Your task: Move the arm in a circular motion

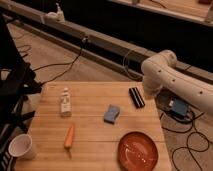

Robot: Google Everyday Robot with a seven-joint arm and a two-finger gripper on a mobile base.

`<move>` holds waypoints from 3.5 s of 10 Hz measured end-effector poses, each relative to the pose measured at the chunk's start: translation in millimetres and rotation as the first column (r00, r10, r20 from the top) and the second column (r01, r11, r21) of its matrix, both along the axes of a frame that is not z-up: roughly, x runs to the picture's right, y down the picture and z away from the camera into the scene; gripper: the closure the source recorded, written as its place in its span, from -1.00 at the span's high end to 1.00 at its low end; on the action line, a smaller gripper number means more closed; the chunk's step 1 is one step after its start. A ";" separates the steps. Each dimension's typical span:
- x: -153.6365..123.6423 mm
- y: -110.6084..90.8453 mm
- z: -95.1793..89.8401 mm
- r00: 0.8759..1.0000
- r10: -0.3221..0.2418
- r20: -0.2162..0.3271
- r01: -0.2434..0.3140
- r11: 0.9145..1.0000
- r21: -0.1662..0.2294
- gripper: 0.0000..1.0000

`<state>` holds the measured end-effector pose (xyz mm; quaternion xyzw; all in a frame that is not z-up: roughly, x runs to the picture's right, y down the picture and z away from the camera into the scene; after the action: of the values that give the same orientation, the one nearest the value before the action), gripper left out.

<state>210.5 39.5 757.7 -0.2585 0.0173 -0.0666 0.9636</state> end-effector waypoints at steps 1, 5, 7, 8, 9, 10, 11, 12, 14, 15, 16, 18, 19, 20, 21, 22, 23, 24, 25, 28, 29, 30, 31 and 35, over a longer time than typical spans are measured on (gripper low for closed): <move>-22.0 -1.5 6.1 0.999 -0.029 0.031 0.029 1.000 -0.007 -1.00; -140.0 15.9 8.1 0.958 -0.154 0.241 0.167 0.985 -0.035 -1.00; -156.2 39.6 -10.7 0.933 -0.192 0.304 0.219 0.974 -0.057 -1.00; -150.5 54.0 -25.3 0.927 -0.202 0.317 0.237 0.969 -0.074 -1.00; -139.1 67.6 -39.2 0.926 -0.207 0.317 0.247 0.965 -0.092 -1.00; -117.6 85.1 -55.7 0.934 -0.202 0.296 0.245 0.963 -0.115 -1.00; -96.4 98.7 -66.4 0.946 -0.185 0.264 0.227 0.964 -0.136 -1.00; -78.0 108.5 -74.0 0.960 -0.161 0.229 0.199 0.968 -0.153 -1.00; -19.2 119.6 -82.9 0.991 -0.095 0.095 0.111 0.978 -0.175 -1.00; 13.7 118.5 -81.9 0.997 -0.074 0.014 0.075 0.982 -0.176 -1.00; 45.5 110.0 -75.9 0.996 -0.062 -0.070 0.049 0.984 -0.171 -1.00; 78.2 81.5 -52.9 0.983 -0.060 -0.175 0.033 0.988 -0.154 -1.00; 81.0 61.4 -35.8 0.977 -0.064 -0.205 0.036 0.990 -0.140 -1.00; 75.7 39.4 -15.4 0.973 -0.069 -0.222 0.042 0.992 -0.122 -1.00; 64.0 23.6 -0.8 0.973 -0.074 -0.219 0.052 0.993 -0.108 -1.00; 50.9 13.0 10.1 0.975 -0.078 -0.207 0.058 0.993 -0.099 -1.00; 33.1 2.3 21.7 0.978 -0.084 -0.189 0.068 0.994 -0.090 -1.00; 15.7 -4.1 29.4 0.982 -0.091 -0.168 0.077 0.993 -0.085 -1.00; -7.4 -7.2 35.1 0.986 -0.107 -0.131 0.097 0.992 -0.081 -1.00; -85.2 10.0 30.2 0.976 -0.215 0.019 0.216 0.974 -0.073 -1.00; -111.4 33.2 18.7 0.959 -0.270 0.091 0.277 0.958 -0.079 -1.00; -123.5 53.3 7.2 0.943 -0.304 0.137 0.317 0.944 -0.090 -1.00; -130.8 69.3 -3.7 0.929 -0.328 0.173 0.347 0.933 -0.094 -1.00; -95.5 116.5 -53.0 0.924 -0.320 0.212 0.353 0.925 -0.140 -1.00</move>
<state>115.0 156.0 704.7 -0.3281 -0.0338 -0.2564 0.9085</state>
